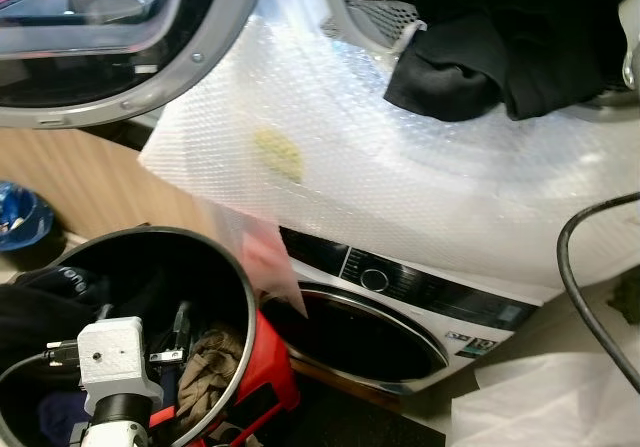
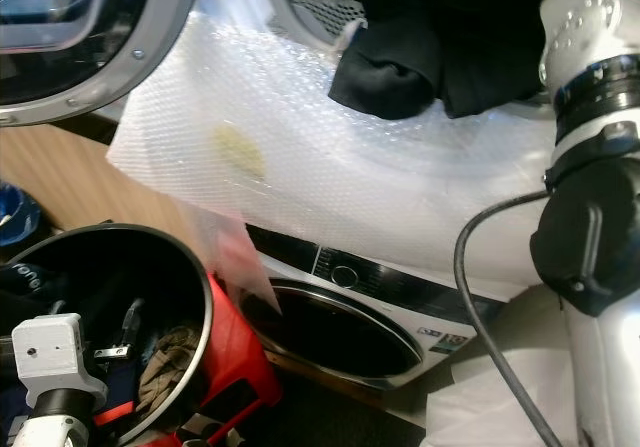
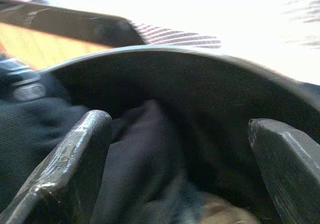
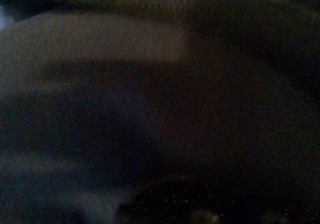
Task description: Clothes washing
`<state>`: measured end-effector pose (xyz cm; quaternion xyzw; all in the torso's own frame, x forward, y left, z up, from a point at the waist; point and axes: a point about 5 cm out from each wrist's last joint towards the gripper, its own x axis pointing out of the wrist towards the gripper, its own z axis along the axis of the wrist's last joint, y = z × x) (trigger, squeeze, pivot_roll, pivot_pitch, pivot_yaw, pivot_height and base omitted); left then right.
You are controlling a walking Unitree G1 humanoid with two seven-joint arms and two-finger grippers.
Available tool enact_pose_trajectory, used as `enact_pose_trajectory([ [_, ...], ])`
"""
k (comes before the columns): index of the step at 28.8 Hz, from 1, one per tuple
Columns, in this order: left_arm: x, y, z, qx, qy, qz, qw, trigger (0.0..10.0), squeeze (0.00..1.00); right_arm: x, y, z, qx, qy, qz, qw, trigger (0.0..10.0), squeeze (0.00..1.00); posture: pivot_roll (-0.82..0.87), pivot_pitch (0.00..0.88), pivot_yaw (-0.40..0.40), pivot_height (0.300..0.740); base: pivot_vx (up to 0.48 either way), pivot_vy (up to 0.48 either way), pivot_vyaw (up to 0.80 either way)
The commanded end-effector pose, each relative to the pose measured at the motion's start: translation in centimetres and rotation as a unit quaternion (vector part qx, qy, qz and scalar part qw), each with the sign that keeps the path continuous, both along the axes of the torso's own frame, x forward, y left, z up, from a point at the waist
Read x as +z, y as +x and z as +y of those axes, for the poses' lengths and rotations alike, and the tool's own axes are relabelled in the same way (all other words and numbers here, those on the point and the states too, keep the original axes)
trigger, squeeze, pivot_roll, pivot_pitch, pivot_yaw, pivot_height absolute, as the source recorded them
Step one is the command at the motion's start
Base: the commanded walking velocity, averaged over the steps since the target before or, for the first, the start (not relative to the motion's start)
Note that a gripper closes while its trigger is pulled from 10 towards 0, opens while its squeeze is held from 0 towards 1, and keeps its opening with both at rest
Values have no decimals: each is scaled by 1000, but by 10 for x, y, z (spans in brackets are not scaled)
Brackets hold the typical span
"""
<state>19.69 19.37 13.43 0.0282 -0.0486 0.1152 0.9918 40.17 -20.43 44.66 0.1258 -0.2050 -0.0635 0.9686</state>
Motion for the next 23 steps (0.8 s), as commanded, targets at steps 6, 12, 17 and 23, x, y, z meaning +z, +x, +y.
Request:
enact_pose_trajectory([
  [6, -2, 3, -11, -29, -8, 5, 1000, 10000, 0, -33, 13, 75, 226, -125, 34, 965, 10000, 0, 108, 217, -115, 740, 0, 0, 0],
  [12, -3, 3, -13, -34, -13, 6, 999, 10000, 0, -19, 8, 78, 275, -63, -3, 959, 10000, 0, 98, 211, -117, 740, 0, 0, 0],
  [17, -3, 7, -16, -39, -16, 5, 999, 10000, 0, 7, 1, 51, 241, 62, -48, 967, 10000, 0, 85, 208, -116, 740, 0, 0, 0],
  [23, -4, 8, -19, -44, -22, 6, 999, 10000, 0, -7, 1, 53, 314, -4, -25, 949, 10000, 0, 82, 206, -119, 740, 0, 0, 0],
])
